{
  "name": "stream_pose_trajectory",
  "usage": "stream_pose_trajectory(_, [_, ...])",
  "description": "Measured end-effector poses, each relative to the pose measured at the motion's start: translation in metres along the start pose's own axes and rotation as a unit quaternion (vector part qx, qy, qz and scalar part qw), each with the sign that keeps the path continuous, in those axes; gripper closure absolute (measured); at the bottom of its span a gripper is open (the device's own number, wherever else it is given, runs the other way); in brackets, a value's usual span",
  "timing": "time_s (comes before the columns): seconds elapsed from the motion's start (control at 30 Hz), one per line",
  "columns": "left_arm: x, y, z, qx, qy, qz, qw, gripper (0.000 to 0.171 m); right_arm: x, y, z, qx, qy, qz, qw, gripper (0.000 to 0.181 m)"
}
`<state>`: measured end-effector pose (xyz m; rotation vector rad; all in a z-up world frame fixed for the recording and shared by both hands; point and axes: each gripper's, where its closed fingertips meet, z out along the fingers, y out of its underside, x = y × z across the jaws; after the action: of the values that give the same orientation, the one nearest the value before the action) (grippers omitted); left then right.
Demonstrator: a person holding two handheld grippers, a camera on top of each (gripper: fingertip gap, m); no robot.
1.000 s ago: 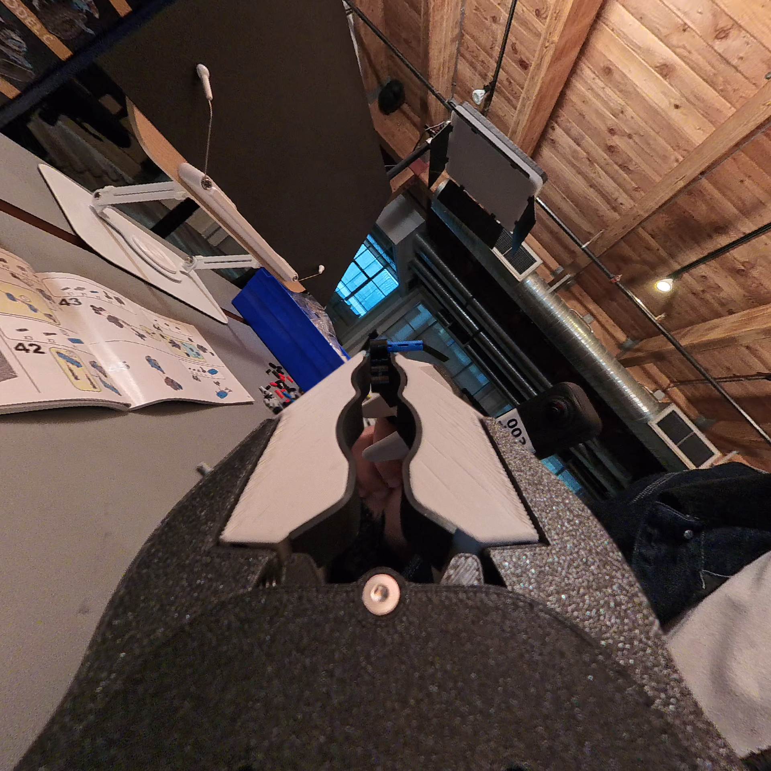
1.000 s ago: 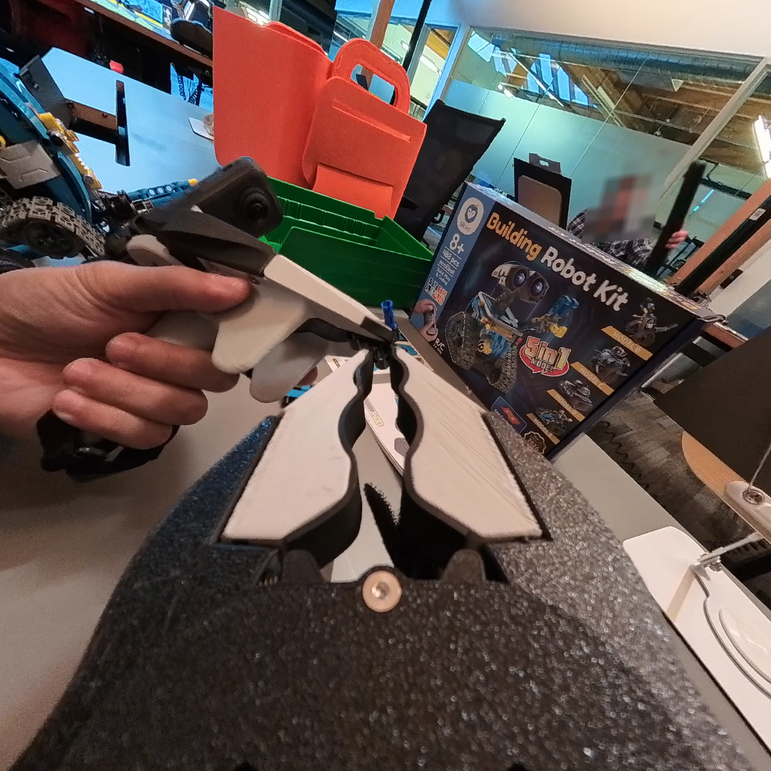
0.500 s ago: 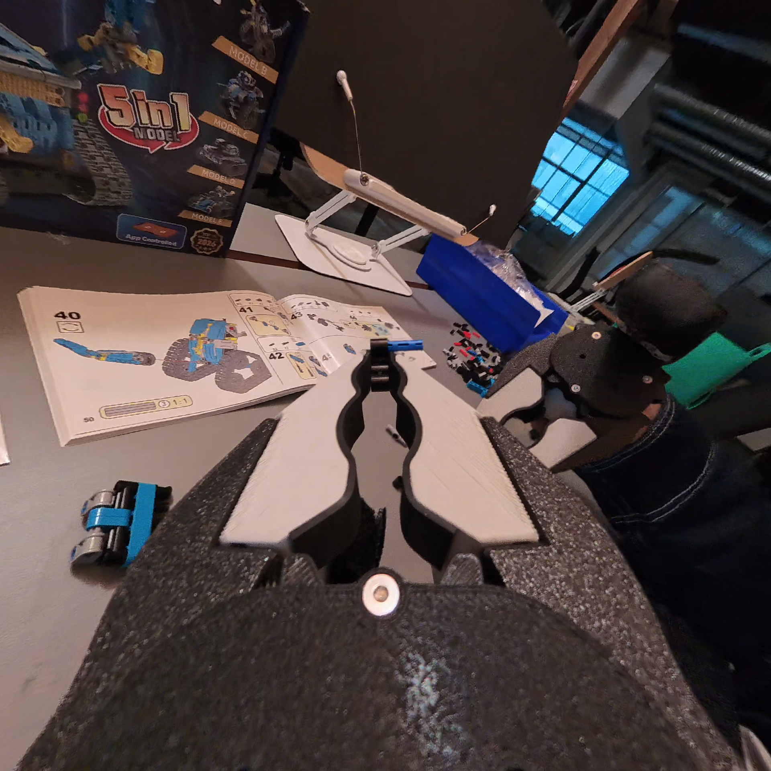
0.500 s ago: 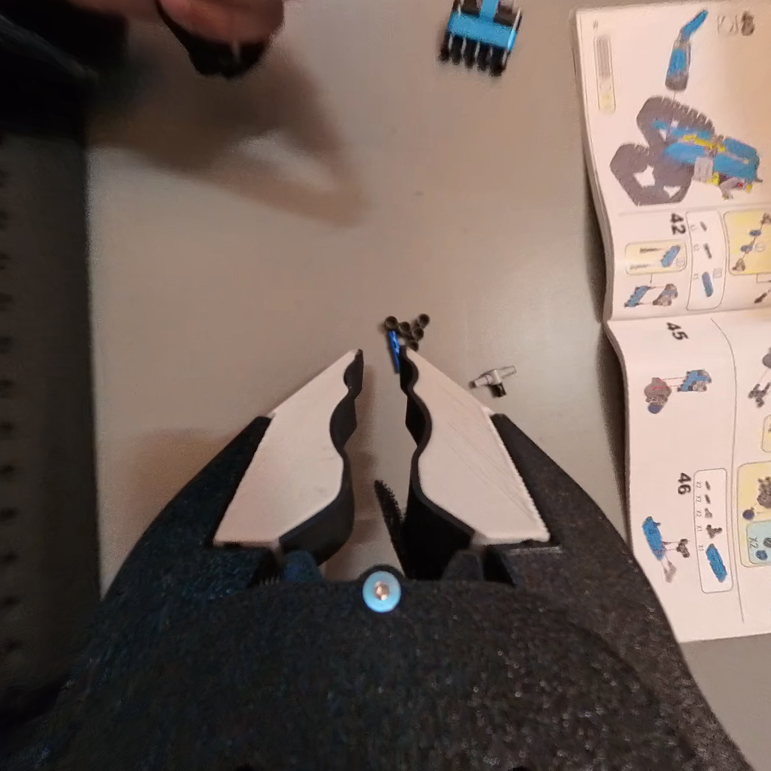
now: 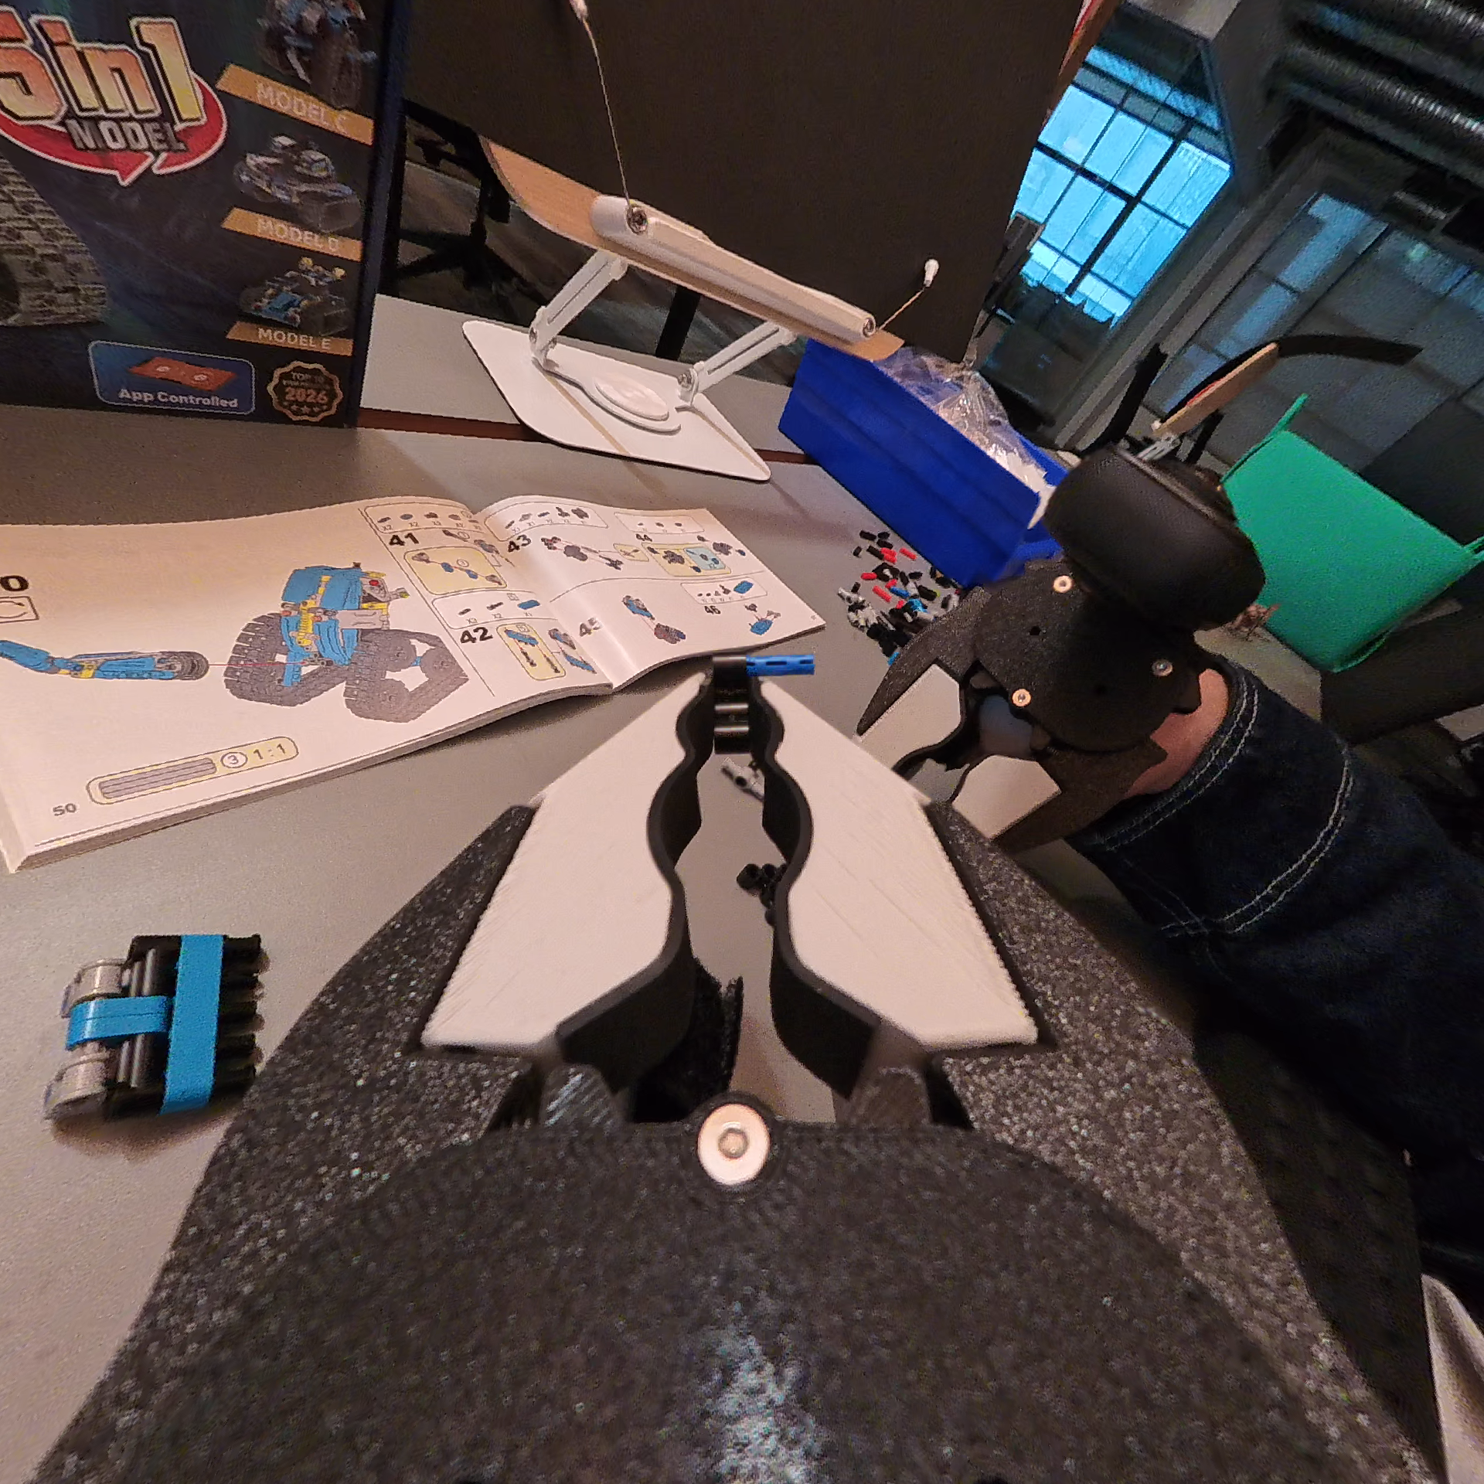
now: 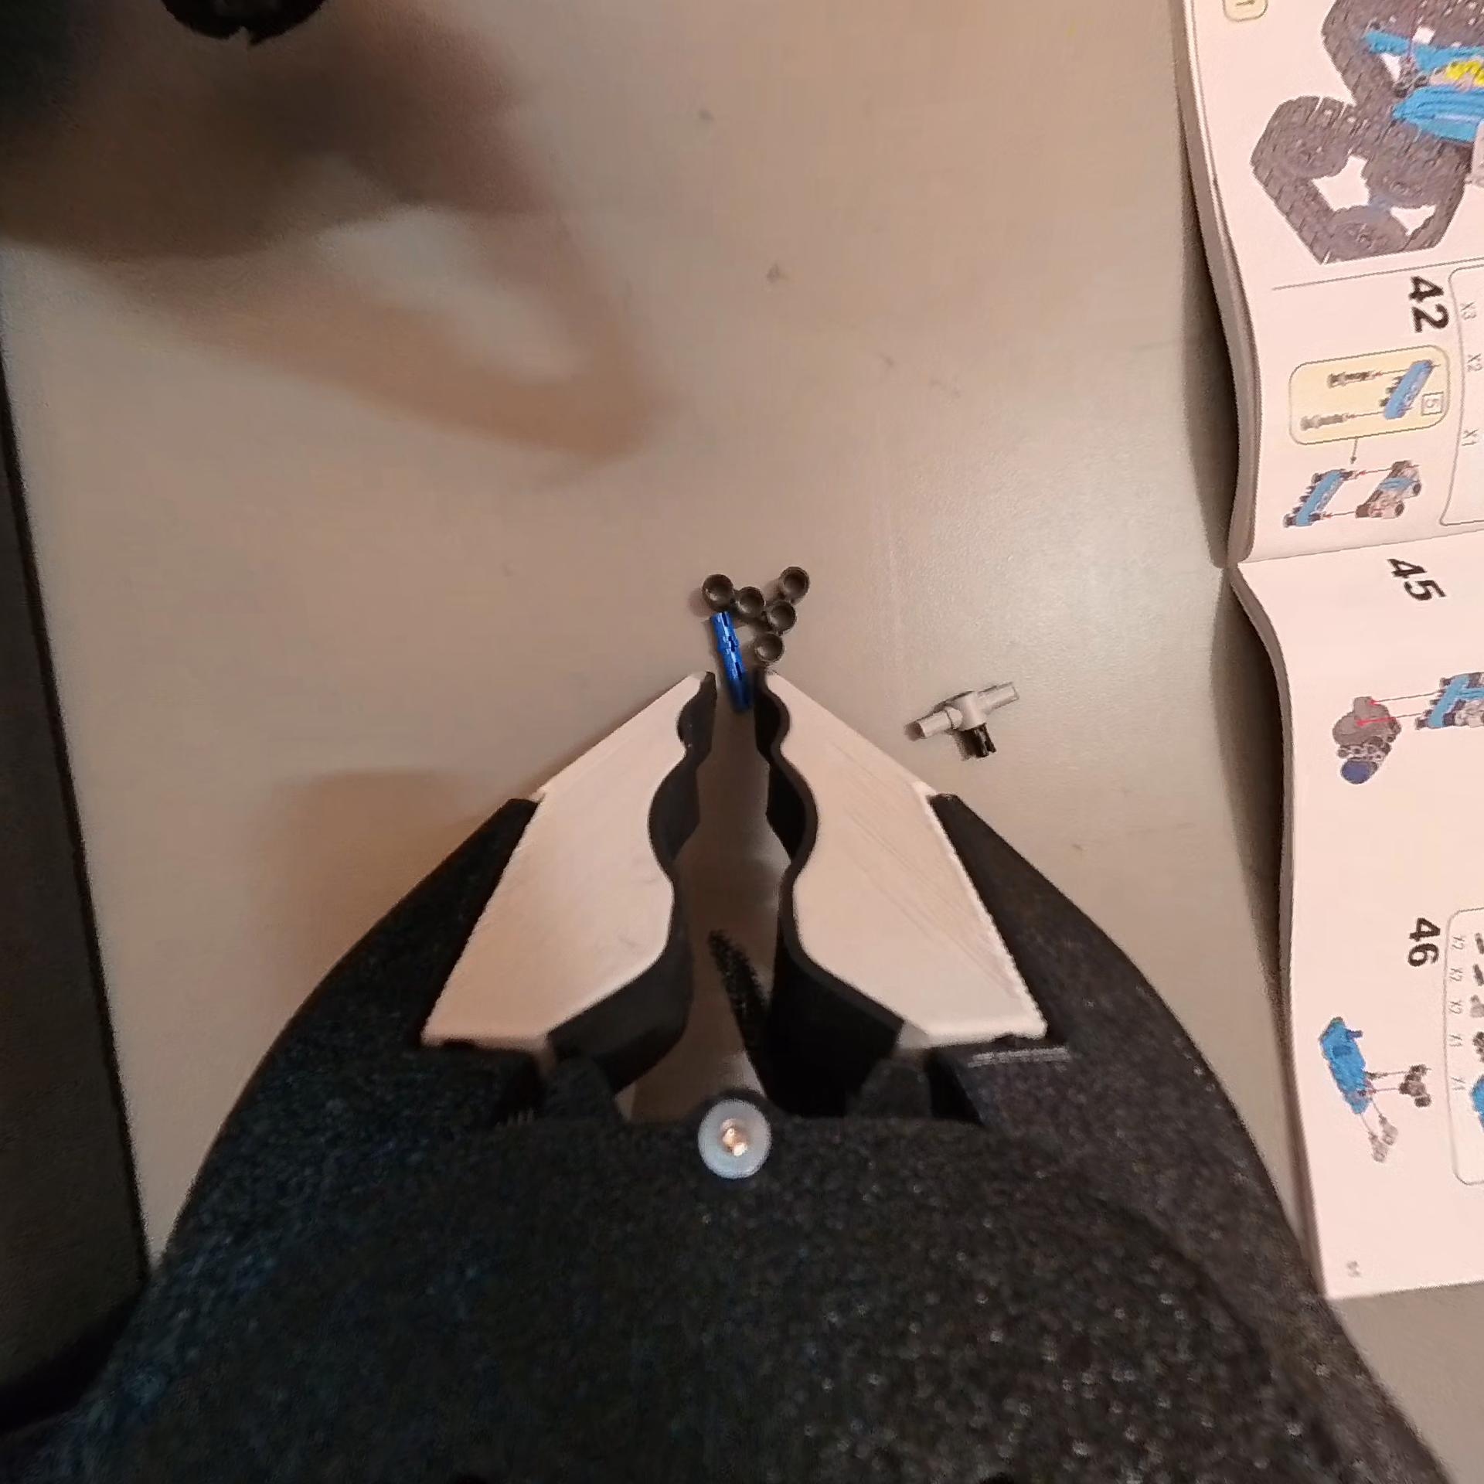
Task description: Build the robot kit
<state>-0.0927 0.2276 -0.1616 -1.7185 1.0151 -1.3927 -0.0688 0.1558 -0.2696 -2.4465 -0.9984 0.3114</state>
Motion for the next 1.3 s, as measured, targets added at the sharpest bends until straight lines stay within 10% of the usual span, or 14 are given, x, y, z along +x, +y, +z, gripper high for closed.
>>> stream_pose_trajectory(0.73, [0.016, 0.031, 0.019, -0.076, -0.055, 0.188, 0.978, 0.164, 0.004, -0.067, -0.060, 0.201, 0.011, 0.054, 0.978, 0.177])
stream_pose_trajectory(1.07, [0.015, 0.043, 0.025, -0.108, -0.081, 0.244, 0.960, 0.164, 0.006, -0.060, -0.063, 0.172, 0.031, 0.038, 0.984, 0.178])
stream_pose_trajectory(1.3, [0.006, 0.020, 0.012, -0.060, -0.080, 0.171, 0.980, 0.164, 0.002, 0.015, -0.081, -0.053, 0.044, 0.028, 0.997, 0.181])
